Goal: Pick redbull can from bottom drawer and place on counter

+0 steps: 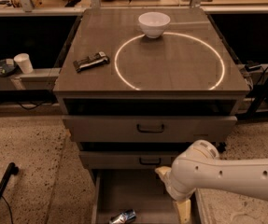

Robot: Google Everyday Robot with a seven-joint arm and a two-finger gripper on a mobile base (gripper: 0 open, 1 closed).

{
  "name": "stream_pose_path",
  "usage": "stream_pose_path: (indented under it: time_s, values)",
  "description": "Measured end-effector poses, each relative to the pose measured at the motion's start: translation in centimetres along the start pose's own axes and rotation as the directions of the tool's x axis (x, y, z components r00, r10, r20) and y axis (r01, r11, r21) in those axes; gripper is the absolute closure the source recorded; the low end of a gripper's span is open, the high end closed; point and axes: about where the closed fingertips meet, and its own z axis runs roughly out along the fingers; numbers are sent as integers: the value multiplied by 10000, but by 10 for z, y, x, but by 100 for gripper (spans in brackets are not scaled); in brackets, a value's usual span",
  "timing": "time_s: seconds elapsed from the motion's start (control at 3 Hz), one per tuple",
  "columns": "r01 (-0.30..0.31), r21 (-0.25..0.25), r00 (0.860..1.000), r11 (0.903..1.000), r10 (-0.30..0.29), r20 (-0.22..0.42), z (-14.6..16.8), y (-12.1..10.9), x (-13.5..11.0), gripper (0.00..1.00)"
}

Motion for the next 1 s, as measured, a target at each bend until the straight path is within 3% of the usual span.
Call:
stream_pose_path:
  time_s: [0.33,1.0]
  values:
    - [251,-93,9973,9996,-244,699,48,27,7,0]
    - [482,-348,9933,9982,-442,1066,60,30,4,0]
